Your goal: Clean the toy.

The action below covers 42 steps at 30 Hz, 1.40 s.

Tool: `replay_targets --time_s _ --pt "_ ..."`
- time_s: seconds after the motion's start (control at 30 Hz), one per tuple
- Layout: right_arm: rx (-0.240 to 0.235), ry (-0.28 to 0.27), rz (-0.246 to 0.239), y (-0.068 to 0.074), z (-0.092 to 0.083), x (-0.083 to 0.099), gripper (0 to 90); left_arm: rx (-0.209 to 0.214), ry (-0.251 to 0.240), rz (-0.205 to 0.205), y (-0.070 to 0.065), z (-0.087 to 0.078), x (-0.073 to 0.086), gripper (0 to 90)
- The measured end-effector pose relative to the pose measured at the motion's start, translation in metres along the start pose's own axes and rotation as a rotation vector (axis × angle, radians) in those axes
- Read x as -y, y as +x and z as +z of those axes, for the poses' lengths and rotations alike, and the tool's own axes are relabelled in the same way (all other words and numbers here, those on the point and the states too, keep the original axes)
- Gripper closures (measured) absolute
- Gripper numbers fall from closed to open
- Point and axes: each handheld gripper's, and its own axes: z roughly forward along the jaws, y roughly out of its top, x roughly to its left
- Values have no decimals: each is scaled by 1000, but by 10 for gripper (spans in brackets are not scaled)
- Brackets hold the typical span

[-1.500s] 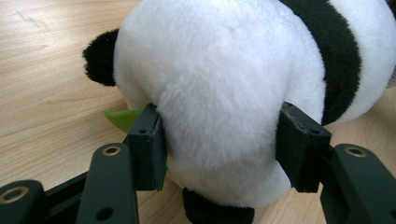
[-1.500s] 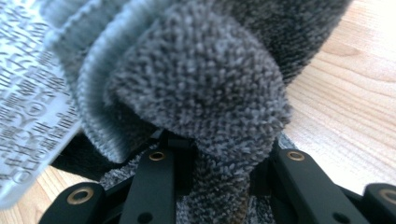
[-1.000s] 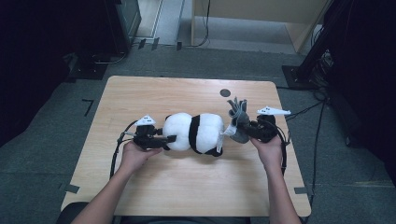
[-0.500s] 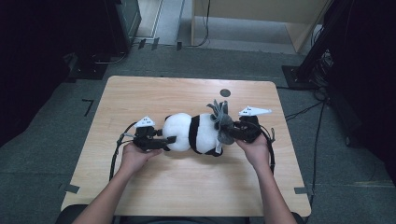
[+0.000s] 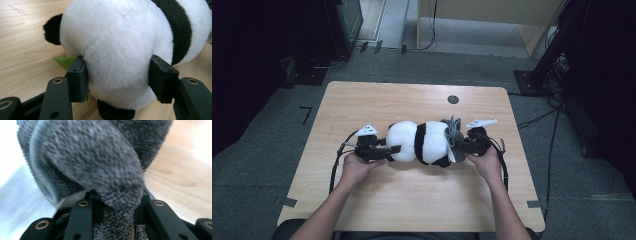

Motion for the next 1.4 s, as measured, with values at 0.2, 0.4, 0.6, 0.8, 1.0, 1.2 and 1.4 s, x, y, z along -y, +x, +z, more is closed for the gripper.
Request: replay_targets --time_s 0.2,0.4,0.6,0.8,1.0,1.2,1.4 --pt "-54 48 34 -10 11 4 688 0 0 2 0 0 0 398" --pt "21 60 25 -15 2 2 689 -1 8 9 0 -1 0 396" --pt "82 -82 20 -11 -37 -10 691 -2 9 9 0 -1 0 394" --pt "37 -257 -66 33 -70 -38 693 -9 4 -10 -3 -1 -1 407" --pt "-80 -239 -194 94 -47 -56 694 -12 14 -21 -7 -1 -3 418" --pt "-185 -146 -278 141 -4 -55 694 -13 9 -30 -7 -1 -3 417" --pt "-208 -55 -273 148 35 -43 695 -11 9 -34 -7 -1 -2 419"
